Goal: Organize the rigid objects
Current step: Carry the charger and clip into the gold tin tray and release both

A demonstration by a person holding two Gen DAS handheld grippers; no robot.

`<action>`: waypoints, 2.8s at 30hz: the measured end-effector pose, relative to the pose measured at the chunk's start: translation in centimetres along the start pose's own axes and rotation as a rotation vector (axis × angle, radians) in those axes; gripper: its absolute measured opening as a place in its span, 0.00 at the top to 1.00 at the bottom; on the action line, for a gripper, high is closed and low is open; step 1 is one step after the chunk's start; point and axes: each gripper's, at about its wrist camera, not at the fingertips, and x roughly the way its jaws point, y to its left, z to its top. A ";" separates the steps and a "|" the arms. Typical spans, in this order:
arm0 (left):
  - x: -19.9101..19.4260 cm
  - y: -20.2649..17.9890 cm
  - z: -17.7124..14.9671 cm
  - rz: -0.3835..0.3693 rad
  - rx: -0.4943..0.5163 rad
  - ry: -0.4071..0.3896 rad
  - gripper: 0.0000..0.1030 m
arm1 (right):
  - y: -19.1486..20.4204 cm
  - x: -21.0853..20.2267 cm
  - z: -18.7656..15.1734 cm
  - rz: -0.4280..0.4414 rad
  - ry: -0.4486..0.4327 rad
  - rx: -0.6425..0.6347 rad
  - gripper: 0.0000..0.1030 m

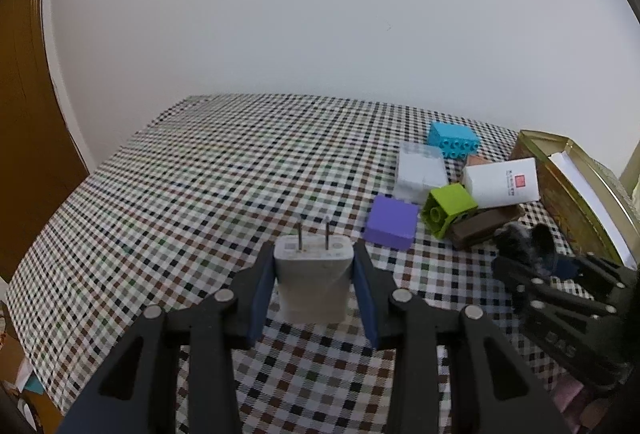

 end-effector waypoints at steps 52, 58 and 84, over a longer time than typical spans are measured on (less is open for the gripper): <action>0.8 -29.5 2.0 -0.461 0.372 -0.108 0.64 | -20.9 -5.9 -0.6 -0.435 -0.266 0.235 0.55; 0.1 -27.4 2.5 -0.484 0.261 -0.136 0.24 | -20.9 -7.5 -1.2 -0.484 -0.372 0.275 0.25; 0.1 -19.4 2.2 -0.167 0.133 -0.244 0.01 | -22.8 -11.1 -3.0 -0.693 -0.524 0.399 0.19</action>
